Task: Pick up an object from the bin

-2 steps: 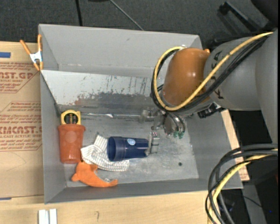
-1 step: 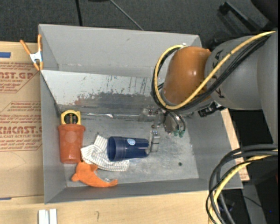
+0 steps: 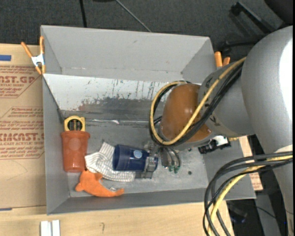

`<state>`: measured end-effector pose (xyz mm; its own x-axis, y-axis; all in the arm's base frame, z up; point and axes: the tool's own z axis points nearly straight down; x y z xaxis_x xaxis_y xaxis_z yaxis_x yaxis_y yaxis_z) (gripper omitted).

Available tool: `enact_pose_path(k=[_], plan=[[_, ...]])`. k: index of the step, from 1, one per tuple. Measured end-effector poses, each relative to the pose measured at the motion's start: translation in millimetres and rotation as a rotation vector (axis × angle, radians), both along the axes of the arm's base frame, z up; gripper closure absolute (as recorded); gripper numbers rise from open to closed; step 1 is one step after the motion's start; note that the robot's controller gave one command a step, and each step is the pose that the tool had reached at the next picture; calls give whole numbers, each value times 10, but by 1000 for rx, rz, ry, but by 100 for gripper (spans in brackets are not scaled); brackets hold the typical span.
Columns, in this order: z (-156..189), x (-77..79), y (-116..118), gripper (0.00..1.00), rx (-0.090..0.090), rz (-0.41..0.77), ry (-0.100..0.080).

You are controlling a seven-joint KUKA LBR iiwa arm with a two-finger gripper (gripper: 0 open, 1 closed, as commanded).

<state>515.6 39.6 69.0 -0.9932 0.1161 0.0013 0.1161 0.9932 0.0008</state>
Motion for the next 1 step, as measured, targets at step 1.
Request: enact_pose_path(k=[1], plan=[[0,0,0,100,0,0,0]])
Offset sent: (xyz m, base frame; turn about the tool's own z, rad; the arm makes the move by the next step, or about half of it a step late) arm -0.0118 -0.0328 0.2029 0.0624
